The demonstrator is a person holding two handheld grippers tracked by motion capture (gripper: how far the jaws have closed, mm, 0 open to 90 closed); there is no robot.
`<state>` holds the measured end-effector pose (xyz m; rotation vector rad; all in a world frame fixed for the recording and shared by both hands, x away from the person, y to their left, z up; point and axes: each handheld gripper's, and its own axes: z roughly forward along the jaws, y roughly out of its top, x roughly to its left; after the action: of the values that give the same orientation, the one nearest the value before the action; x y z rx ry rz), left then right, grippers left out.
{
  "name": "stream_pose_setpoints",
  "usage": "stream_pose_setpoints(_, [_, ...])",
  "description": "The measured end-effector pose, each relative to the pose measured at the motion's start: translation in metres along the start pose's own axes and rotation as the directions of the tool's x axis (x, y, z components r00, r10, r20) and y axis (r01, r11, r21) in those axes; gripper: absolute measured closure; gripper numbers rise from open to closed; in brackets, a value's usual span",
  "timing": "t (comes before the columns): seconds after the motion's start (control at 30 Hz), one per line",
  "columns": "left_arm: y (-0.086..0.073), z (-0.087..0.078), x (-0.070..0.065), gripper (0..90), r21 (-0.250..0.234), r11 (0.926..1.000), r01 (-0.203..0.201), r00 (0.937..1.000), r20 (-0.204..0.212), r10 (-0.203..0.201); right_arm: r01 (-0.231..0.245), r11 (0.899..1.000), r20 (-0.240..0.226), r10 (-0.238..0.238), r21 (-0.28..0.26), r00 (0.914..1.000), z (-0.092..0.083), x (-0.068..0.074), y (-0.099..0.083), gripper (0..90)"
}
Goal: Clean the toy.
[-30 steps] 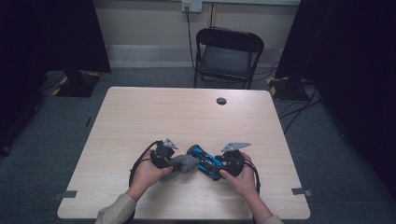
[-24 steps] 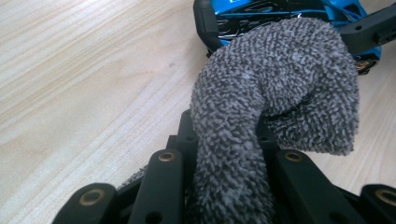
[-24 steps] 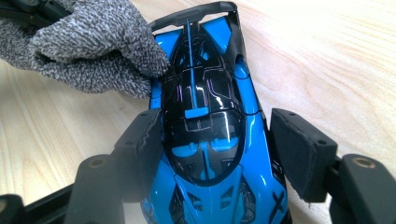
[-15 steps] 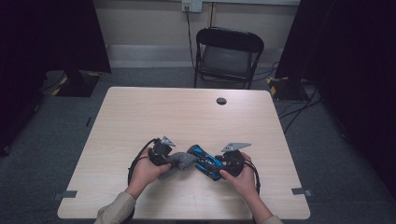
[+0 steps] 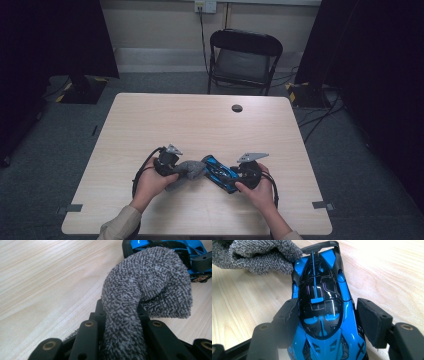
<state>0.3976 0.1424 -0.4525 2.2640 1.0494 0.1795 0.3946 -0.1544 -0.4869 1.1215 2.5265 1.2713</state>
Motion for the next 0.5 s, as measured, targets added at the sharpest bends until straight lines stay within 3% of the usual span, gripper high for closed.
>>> stream_pose_setpoints(0.37, [-0.005,-0.008,0.004,72.4,-0.012,0.9999,0.002,1.0000,0.002,-0.002,-0.002,1.000,-0.004,0.002,0.000,1.0000,0.001,-0.001,0.000,35.7])
stream_pose_setpoints(0.5, [-0.006,-0.015,-0.001,72.3,-0.027,0.9995,-0.019,0.9997,0.017,0.019,-0.004,1.000,-0.006,0.004,0.000,1.0000,0.001,-0.001,0.000,35.6])
